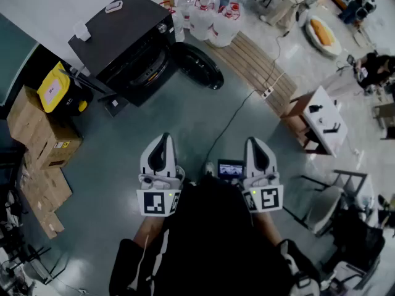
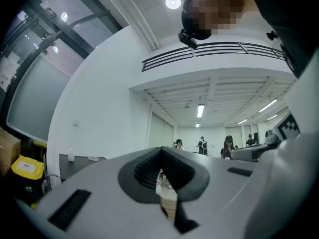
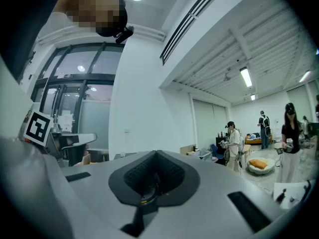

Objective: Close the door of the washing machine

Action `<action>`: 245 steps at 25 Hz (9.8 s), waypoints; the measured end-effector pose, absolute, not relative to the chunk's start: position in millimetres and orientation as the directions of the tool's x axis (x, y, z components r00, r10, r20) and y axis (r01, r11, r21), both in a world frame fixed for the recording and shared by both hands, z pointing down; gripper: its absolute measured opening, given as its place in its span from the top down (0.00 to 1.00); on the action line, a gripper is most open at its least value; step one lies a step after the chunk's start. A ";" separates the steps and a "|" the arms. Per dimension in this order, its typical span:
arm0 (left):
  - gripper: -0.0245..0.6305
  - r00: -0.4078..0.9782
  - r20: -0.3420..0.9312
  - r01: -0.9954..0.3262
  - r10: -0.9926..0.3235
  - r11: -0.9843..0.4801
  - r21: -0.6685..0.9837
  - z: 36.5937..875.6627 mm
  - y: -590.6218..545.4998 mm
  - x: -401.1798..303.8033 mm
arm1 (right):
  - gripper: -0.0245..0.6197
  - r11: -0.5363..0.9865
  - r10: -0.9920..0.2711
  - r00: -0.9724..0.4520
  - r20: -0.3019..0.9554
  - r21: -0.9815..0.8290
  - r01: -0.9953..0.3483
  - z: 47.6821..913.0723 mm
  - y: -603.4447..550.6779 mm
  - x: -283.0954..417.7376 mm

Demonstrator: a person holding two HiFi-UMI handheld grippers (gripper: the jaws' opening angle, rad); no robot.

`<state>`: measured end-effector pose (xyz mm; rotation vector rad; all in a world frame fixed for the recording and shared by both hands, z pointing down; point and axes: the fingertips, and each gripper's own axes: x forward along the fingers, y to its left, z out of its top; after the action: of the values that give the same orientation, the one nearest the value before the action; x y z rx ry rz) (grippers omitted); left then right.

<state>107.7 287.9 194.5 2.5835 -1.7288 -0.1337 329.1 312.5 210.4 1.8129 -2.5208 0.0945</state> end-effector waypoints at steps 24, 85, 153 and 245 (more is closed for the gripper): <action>0.96 0.366 -0.052 -0.925 -0.929 -0.369 0.093 190.5 293.2 131.0 | 0.59 0.365 -0.927 -0.368 0.067 -0.052 -0.930 216.7 306.5 345.6; 0.96 0.389 0.042 -0.910 -0.920 -0.377 0.176 260.9 -30.3 153.9 | 0.59 0.522 -0.758 -0.503 0.415 -0.075 -0.850 435.5 -89.1 328.9; 0.96 0.113 0.098 -0.972 -0.989 -0.090 0.215 355.5 -26.2 147.1 | 0.86 0.675 -0.244 -0.309 0.919 -0.067 -0.734 805.7 -56.8 332.7; 0.96 0.340 0.094 -0.919 -0.936 -0.310 0.242 438.9 5.7 -226.7 | 0.77 0.122 -0.361 -0.384 0.850 -0.365 -0.923 819.3 -23.3 -104.1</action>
<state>-226.7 5.7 438.9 2.3537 -1.6689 -0.0935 -104.1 -23.3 819.3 1.2417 -1.8229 1.2470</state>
